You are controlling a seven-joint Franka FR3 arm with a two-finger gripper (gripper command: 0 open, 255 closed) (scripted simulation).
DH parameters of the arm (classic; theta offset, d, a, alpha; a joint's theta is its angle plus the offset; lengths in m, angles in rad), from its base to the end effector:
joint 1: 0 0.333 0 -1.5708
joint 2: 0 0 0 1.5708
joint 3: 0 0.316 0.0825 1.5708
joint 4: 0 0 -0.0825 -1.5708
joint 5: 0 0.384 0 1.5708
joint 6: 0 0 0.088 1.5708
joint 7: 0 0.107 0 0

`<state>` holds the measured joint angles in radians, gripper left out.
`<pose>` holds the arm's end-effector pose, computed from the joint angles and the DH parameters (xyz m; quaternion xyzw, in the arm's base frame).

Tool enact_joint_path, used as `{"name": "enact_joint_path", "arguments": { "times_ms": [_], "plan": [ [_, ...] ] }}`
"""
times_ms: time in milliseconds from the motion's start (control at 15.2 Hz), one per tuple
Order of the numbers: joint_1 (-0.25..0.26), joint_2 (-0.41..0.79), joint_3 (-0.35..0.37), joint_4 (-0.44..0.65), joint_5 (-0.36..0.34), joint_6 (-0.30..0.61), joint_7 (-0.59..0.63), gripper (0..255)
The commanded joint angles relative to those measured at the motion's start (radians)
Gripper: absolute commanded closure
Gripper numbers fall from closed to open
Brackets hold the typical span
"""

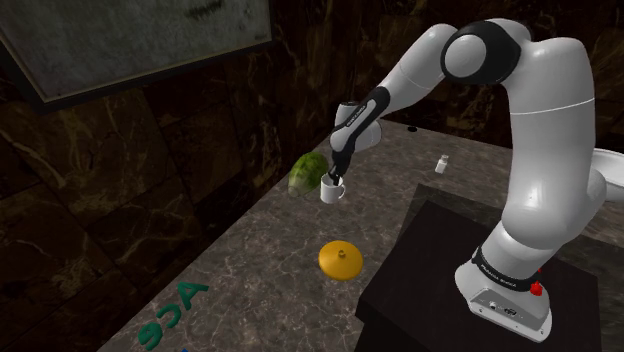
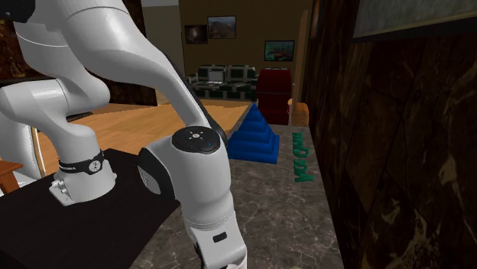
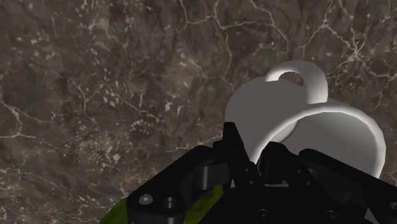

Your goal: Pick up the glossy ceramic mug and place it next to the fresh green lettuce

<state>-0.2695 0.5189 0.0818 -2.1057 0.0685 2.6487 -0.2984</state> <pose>0.5702 -0.1098 0.1695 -0.9991 -0.0197 -0.0208 0.0327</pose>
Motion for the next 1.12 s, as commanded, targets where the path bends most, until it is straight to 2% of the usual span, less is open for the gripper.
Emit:
{"name": "enact_joint_path", "arguments": {
  "times_ms": [0,396,924,990,1056],
  "plan": [
    [0.001,0.026,-0.001,0.006,-0.001,0.021,-0.001,255],
    [0.003,0.108,-0.003,0.029,-0.002,0.079,-0.005,255],
    [0.003,0.108,-0.003,0.029,-0.002,0.079,-0.005,255],
    [0.003,0.108,-0.003,0.029,-0.002,0.079,-0.005,0],
    [0.003,0.108,-0.003,0.029,-0.002,0.079,-0.005,0]
  ]
}}
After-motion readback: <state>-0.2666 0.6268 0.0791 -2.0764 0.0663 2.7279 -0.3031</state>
